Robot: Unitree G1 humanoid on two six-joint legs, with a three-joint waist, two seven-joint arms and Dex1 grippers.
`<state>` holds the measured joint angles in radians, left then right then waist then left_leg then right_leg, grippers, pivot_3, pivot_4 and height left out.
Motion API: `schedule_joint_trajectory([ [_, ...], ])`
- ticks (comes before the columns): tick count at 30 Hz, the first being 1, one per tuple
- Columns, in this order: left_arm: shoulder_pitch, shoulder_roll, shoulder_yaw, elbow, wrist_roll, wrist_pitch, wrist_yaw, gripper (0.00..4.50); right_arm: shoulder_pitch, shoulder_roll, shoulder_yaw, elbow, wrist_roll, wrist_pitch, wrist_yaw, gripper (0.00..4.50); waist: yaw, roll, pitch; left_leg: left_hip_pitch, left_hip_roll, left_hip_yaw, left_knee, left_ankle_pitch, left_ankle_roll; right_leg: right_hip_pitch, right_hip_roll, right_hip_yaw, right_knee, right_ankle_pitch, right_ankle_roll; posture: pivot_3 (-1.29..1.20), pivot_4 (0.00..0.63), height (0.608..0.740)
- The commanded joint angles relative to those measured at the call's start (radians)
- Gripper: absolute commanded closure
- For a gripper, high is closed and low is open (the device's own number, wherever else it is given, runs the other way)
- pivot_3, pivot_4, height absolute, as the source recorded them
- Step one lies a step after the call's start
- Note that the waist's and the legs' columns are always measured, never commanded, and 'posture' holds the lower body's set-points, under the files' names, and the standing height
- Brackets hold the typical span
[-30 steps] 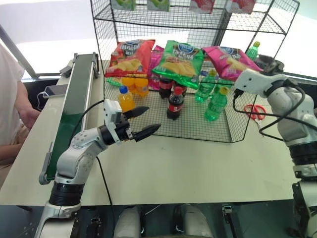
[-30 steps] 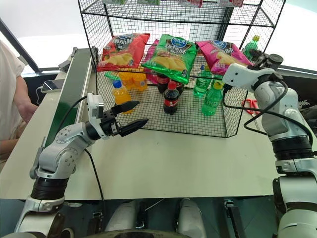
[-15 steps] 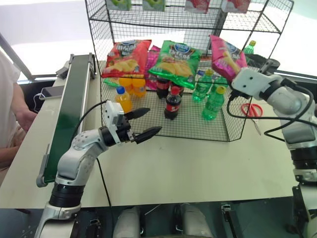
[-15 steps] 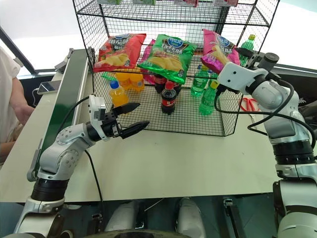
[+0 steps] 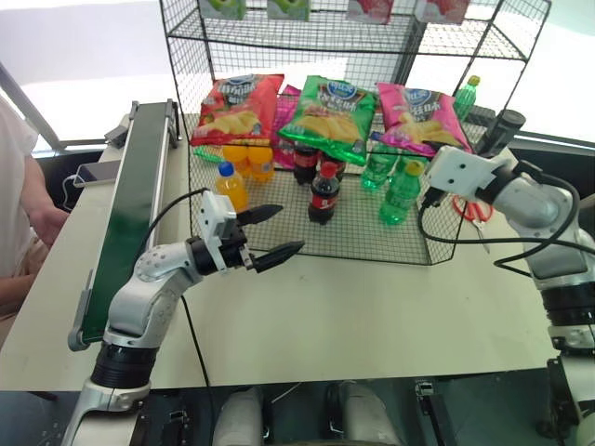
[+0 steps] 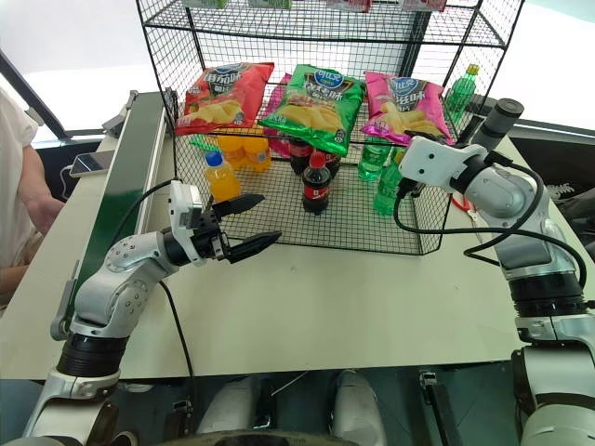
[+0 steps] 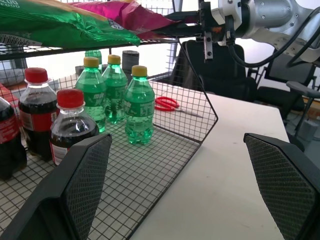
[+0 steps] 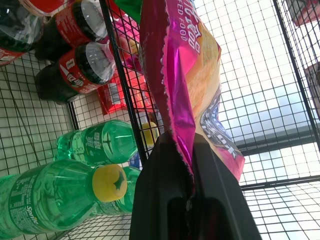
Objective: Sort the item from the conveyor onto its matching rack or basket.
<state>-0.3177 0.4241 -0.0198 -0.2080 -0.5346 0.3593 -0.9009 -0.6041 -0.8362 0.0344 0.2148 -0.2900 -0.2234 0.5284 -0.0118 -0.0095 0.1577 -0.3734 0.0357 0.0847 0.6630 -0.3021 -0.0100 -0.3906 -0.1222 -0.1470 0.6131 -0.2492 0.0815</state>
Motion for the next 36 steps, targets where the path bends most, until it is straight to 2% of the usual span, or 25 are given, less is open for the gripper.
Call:
schedule_joint_trajectory([
  [1, -0.003, -0.001, 0.006, -0.018, 0.002, -0.022, 0.001, 0.0, -0.075, -0.035, 0.005, 0.052, -0.05, -0.066, -0.036, 4.43, 0.0, 0.0, 0.0, 0.0, 0.0, 0.0, 0.0, 0.0, 0.0, 0.0, 0.0, 0.0, 0.0, 0.0, 0.0, 0.0, 0.15, 0.74],
  [9, -0.005, -0.004, 0.0, -0.019, 0.013, -0.028, 0.007, 0.0, -0.151, -0.034, 0.035, 0.178, -0.119, -0.118, -0.09, 4.43, 0.0, 0.0, 0.0, 0.0, 0.0, 0.0, 0.0, 0.0, 0.0, 0.0, 0.0, 0.0, 0.0, 0.0, 0.0, 0.0, 0.15, 0.74],
  [12, -0.001, -0.003, -0.001, -0.021, 0.017, -0.03, 0.007, 0.0, -0.15, -0.054, 0.036, 0.192, -0.126, -0.143, -0.092, 3.57, 0.0, 0.0, 0.0, 0.0, 0.0, 0.0, 0.0, 0.0, 0.0, 0.0, 0.0, 0.0, 0.0, 0.0, 0.0, 0.0, 0.15, 0.74],
  [17, 0.006, -0.003, 0.003, -0.021, 0.018, -0.031, 0.007, 0.0, -0.101, -0.052, -0.039, 0.111, 0.048, -0.117, 0.014, 1.25, 0.0, 0.0, 0.0, 0.0, 0.0, 0.0, 0.0, 0.0, 0.0, 0.0, 0.0, 0.0, 0.0, 0.0, 0.0, 0.0, 0.15, 0.74],
  [22, 0.014, 0.005, 0.007, -0.017, 0.022, -0.042, 0.002, 0.0, -0.009, -0.058, -0.093, -0.072, 0.278, -0.045, 0.187, 1.25, 0.001, 0.0, 0.0, 0.0, 0.0, 0.0, 0.0, 0.0, 0.0, 0.001, 0.0, 0.0, 0.0, 0.0, 0.0, 0.0, 0.15, 0.74],
  [25, 0.014, 0.012, 0.004, -0.009, 0.041, -0.046, 0.013, 0.0, 0.086, -0.012, -0.135, -0.266, 0.509, 0.135, 0.262, 1.25, 0.001, 0.0, 0.0, 0.0, 0.001, -0.001, 0.0, 0.0, 0.0, 0.001, 0.0, -0.001, 0.0, 0.0, 0.0, 0.0, 0.15, 0.74],
  [30, 0.029, 0.052, 0.044, -0.003, 0.041, -0.017, 0.025, 0.0, 0.18, 0.068, -0.238, -0.539, 0.869, 0.478, 0.203, 1.25, 0.002, 0.0, 0.0, 0.0, 0.002, -0.001, 0.0, -0.003, 0.005, 0.0, 0.0, -0.001, 0.0, 0.001, -0.002, 0.0, 0.15, 0.74],
  [32, 0.045, 0.098, 0.079, -0.002, 0.048, -0.01, 0.028, 0.0, 0.276, 0.048, -0.29, -0.636, 1.02, 0.599, 0.228, 1.25, 0.004, 0.0, 0.0, 0.0, 0.002, -0.001, 0.0, -0.005, 0.008, 0.001, 0.0, -0.001, 0.0, 0.001, -0.002, 0.0, 0.15, 0.74],
  [34, 0.058, 0.15, 0.129, 0.005, 0.043, 0.005, 0.036, 0.0, 0.43, -0.005, -0.35, -0.713, 1.125, 0.691, 0.317, 1.25, 0.016, -0.001, 0.0, -0.001, 0.002, -0.003, 0.0, -0.006, 0.009, 0.001, 0.0, -0.001, -0.001, 0.001, -0.002, 0.0, 0.15, 0.74],
  [36, 0.071, 0.201, 0.178, 0.019, 0.029, 0.019, 0.026, 0.0, 0.575, -0.048, -0.404, -0.728, 1.131, 0.715, 0.402, 1.25, 0.026, -0.001, 0.0, -0.001, 0.002, -0.002, 0.0, -0.007, 0.011, 0.001, 0.0, -0.001, -0.003, 0.001, -0.002, 0.0, 0.15, 0.74],
])
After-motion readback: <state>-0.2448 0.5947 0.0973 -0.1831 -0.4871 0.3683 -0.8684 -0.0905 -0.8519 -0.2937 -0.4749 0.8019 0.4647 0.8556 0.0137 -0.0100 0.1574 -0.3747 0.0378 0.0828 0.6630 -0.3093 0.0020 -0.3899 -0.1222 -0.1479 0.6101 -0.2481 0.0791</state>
